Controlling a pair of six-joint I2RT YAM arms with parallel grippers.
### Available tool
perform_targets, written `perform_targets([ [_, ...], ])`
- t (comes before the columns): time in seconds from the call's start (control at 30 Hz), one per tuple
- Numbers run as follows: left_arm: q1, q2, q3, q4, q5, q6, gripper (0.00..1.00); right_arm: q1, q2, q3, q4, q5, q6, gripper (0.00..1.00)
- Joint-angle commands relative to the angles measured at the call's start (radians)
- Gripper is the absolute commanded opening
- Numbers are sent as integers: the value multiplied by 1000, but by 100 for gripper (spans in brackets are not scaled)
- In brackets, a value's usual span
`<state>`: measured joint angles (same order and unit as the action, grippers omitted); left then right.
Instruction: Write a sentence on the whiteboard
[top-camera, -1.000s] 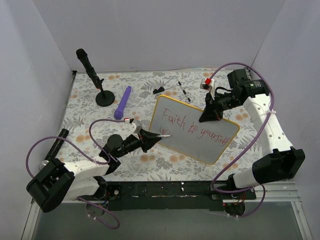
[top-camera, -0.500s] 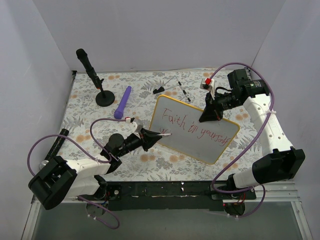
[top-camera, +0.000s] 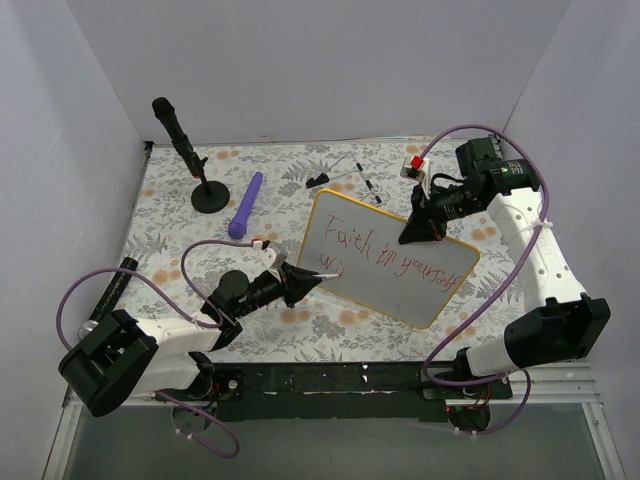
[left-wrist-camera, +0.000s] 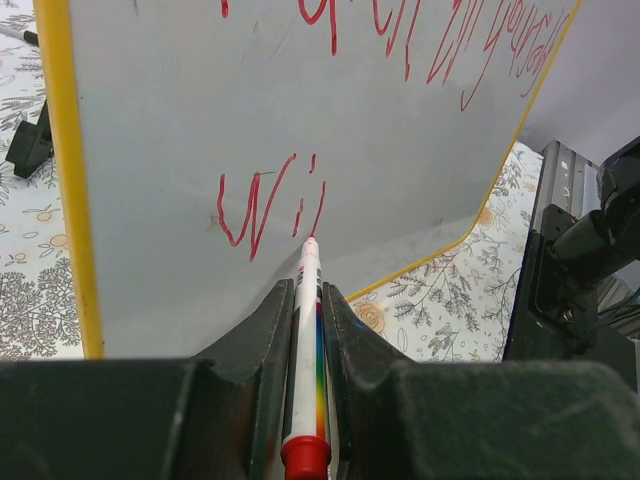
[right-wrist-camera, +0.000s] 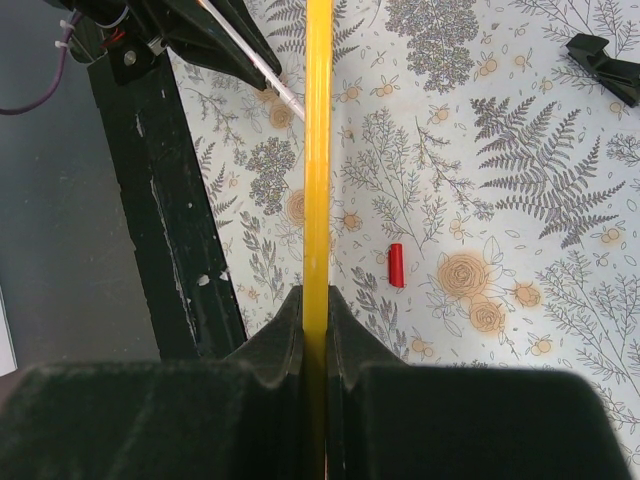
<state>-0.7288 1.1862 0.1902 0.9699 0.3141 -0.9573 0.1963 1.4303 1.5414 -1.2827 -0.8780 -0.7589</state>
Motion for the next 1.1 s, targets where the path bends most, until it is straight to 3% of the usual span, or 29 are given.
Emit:
perform_targets([
  [0.0, -3, -16, 6, 7, -27, 11, 0, -3, -42, 31, 2, -121, 21, 1],
  [1.07, -3, 23, 98, 12, 16, -6, 0, -1, -45, 23, 2, -119, 20, 1],
])
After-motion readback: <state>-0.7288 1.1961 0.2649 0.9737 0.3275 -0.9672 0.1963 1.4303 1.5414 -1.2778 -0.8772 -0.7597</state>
